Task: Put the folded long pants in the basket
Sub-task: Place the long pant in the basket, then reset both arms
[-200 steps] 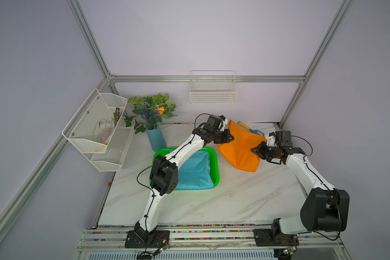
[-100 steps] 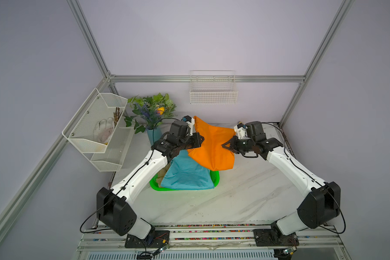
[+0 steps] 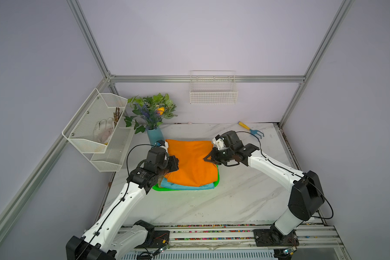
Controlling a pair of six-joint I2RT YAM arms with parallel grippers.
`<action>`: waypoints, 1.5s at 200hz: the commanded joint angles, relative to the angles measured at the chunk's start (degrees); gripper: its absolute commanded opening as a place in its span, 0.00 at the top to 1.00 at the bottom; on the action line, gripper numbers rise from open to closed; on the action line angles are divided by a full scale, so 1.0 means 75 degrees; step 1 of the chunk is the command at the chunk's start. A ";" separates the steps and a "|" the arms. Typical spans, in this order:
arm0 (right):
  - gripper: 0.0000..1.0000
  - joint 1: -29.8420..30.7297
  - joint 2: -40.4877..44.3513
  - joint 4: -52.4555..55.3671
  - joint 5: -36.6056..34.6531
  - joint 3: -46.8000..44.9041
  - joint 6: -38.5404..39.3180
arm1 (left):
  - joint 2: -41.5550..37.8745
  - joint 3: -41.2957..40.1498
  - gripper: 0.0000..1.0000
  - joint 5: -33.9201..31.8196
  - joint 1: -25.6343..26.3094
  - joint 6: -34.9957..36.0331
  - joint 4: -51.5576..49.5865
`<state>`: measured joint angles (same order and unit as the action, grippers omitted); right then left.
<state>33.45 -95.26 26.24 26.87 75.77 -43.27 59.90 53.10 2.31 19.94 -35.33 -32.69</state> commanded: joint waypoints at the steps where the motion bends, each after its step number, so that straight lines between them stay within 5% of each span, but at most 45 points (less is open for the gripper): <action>1: 1.00 -0.0094 0.0104 -0.1558 -0.0508 -0.0784 -0.0660 | 0.0260 -0.0282 1.00 -0.0034 -0.0266 0.0269 0.0339; 71: 1.00 -0.0115 -0.0263 -0.2139 -0.0779 -0.1627 -0.0267 | 0.1194 -0.0912 1.00 -0.0222 -0.0578 0.0622 0.0514; 84: 0.79 -0.0167 -0.0139 -0.2056 -0.0760 -0.1456 -0.0056 | 0.1247 -0.0759 1.00 -0.0289 -0.0614 0.0684 0.0437; 89: 0.69 -0.0182 -0.0096 -0.1982 -0.0749 -0.1328 0.0052 | 0.1260 -0.0637 0.85 -0.0296 -0.0630 0.0728 0.0385; 100: 0.55 -0.0256 -0.0009 -0.1727 -0.0741 -0.0997 0.0327 | 0.1263 -0.0292 0.31 -0.0345 -0.0644 0.0855 0.0235; 109: 0.46 -0.0353 0.0070 -0.1446 -0.0756 -0.0683 0.0562 | 0.1270 0.0043 0.03 -0.0453 -0.0645 0.1003 0.0059; 112: 0.44 -0.0390 0.0094 -0.1351 -0.0769 -0.0575 0.0641 | 0.1270 0.0171 0.00 -0.0501 -0.0644 0.1051 -0.0001; 134: 0.31 -0.0837 0.0333 -0.0756 -0.0883 0.0001 0.1059 | 0.1205 0.1086 0.00 -0.1120 -0.0692 0.1436 -0.0507; 159: 0.29 -0.1636 0.0746 -0.0633 -0.1229 -0.0033 0.1652 | 0.0834 0.1534 0.00 -0.1993 -0.0858 0.2059 -0.0460; 206: 0.30 -0.2741 0.1687 -0.1710 -0.3600 -0.1952 0.3848 | -0.0100 -0.0929 0.00 -0.3653 -0.1140 0.4420 0.2649; 260: 0.29 -0.2925 0.2671 -0.6622 -0.5643 -0.6034 0.5842 | 0.0262 -0.3553 0.00 -0.2066 -0.2759 0.4277 0.6101; 300: 0.29 -0.3115 0.2247 -0.9000 -0.5456 -0.7116 0.5937 | 0.1562 -0.3751 0.00 -0.1344 -0.3115 0.4793 0.7699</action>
<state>10.74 -78.17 -22.22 -12.29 23.40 -1.83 67.33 24.91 -12.36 -2.50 -2.85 11.75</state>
